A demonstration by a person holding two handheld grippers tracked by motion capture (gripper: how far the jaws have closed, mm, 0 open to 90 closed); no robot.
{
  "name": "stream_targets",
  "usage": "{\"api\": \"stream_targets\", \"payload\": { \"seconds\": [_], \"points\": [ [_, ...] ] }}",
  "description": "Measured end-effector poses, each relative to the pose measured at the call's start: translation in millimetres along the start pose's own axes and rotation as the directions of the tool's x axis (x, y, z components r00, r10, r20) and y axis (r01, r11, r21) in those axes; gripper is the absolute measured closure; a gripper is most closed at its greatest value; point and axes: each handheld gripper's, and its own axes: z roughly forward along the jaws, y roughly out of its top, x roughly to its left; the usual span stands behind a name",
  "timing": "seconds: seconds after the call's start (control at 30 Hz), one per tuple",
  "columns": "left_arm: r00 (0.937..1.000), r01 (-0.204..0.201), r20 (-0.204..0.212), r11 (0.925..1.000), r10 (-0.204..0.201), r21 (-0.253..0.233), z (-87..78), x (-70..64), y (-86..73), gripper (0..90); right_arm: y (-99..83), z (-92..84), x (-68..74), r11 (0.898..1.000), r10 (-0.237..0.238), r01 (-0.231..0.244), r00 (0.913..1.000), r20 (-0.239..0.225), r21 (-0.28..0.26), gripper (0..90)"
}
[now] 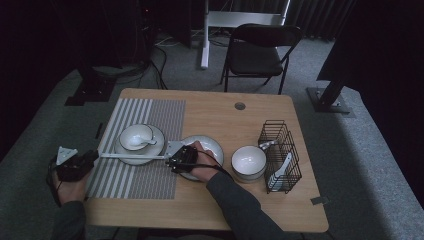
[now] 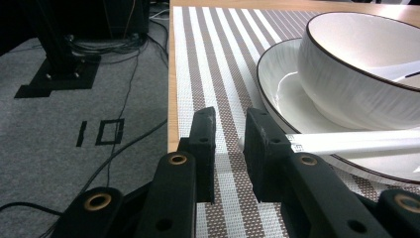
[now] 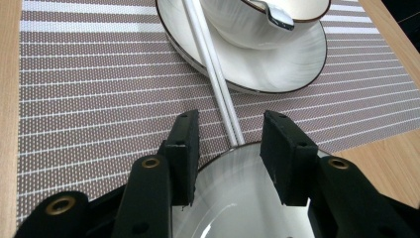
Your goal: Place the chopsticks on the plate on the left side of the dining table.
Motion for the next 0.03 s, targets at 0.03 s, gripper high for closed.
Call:
{"api": "stream_targets", "payload": {
  "seconds": [0.03],
  "points": [
    [1.0, 0.002, 0.0, 1.0, -0.002, -0.002, -0.1, -0.3, 0.2, 75.3, -0.7, -0.7, -0.1, 1.0, 0.0, 0.0, 1.0, 0.001, -0.002, 58.3]
  ]
}}
